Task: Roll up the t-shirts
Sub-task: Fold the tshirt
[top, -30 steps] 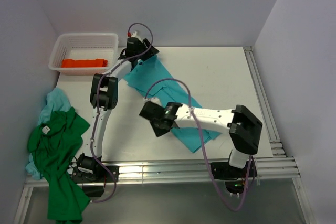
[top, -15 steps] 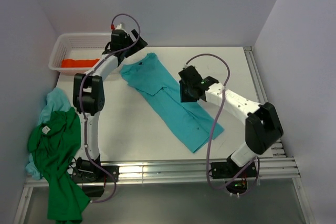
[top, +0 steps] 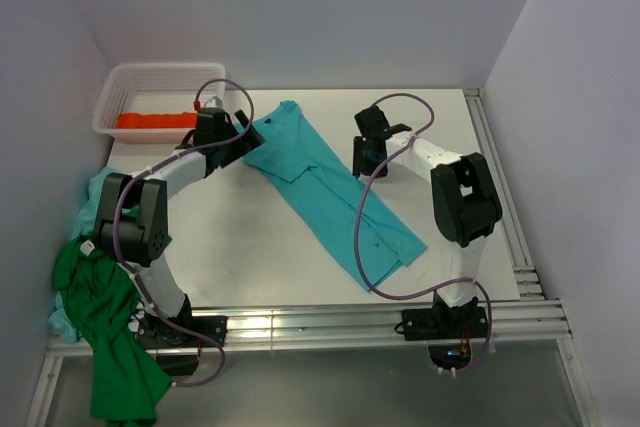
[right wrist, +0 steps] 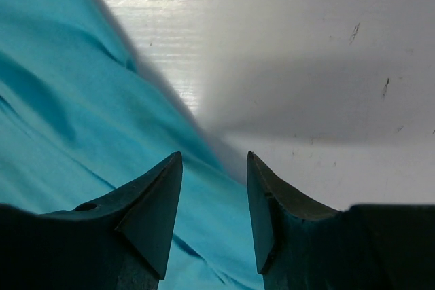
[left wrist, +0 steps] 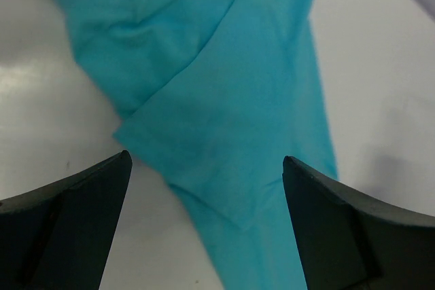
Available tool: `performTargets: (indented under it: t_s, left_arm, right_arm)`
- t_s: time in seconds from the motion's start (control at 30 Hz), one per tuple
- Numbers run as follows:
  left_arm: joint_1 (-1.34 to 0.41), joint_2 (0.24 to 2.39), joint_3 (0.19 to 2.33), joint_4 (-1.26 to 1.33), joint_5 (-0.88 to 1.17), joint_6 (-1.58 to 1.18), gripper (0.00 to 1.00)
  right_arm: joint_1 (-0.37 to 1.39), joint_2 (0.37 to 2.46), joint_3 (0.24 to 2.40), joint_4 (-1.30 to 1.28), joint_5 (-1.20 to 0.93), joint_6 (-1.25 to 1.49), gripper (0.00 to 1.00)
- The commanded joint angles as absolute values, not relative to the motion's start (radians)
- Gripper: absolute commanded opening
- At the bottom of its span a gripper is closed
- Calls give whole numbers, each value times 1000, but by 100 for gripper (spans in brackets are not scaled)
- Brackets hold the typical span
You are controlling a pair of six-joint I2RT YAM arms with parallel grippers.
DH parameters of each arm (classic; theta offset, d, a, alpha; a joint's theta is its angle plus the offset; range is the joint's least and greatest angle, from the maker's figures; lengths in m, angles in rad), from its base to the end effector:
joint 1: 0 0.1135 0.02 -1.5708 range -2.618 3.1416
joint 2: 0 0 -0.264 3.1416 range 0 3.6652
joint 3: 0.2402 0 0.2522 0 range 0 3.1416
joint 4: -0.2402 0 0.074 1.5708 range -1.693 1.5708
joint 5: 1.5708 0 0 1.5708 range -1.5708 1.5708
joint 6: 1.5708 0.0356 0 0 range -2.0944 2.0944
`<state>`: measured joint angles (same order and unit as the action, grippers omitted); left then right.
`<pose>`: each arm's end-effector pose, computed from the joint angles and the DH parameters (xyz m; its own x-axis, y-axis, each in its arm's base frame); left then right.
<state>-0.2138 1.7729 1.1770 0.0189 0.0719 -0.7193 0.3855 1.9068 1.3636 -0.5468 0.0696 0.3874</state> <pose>0.3915 -0.0876 0.2246 -0.5792 -0.5467 -0.6047 -0.1478 0.7999 -0.5817 0.3701 0.1475 0.1904 -0.8911 0.0451 -0.4515 -0.0093 0.9930 0.1176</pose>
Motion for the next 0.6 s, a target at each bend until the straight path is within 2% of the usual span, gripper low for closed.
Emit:
performTargets:
  t_s: [0.0,0.2,0.4,0.5,0.57]
  left_arm:
    - [-218,1781,1115,84,60,-745,98]
    - [-218,1844,1085,115,52,-778,98]
    - [-216,1891,1103,123,40,-782,95]
    - [-213,1911,1109,135,37,-787,91]
    - [-210,1934,1123,146,31,-781,82]
  right_arm:
    - [374,1928,1411,-526,57,362,51]
    - [365,1957,1376,-479,9,373,49]
    - [362,1990,1376,-476,5,379,41]
    - [361,1996,1377,-476,5,382,37]
    - [362,2003,1381,-479,5,383,33]
